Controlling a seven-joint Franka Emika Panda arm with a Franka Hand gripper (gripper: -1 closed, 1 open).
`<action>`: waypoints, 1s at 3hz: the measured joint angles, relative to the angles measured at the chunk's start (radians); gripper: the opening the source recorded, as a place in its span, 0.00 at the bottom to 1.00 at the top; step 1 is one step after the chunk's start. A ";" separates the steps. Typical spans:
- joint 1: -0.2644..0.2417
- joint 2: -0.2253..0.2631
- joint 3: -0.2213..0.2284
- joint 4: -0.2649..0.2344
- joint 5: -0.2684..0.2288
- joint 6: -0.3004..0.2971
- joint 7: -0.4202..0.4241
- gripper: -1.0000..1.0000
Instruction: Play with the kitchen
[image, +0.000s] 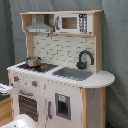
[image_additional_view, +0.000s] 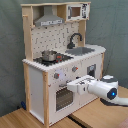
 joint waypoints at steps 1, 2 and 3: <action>-0.091 0.000 -0.015 0.018 0.000 0.038 0.016 1.00; -0.171 0.000 0.000 0.077 -0.001 0.086 0.015 1.00; -0.238 0.000 0.018 0.155 -0.001 0.100 0.015 1.00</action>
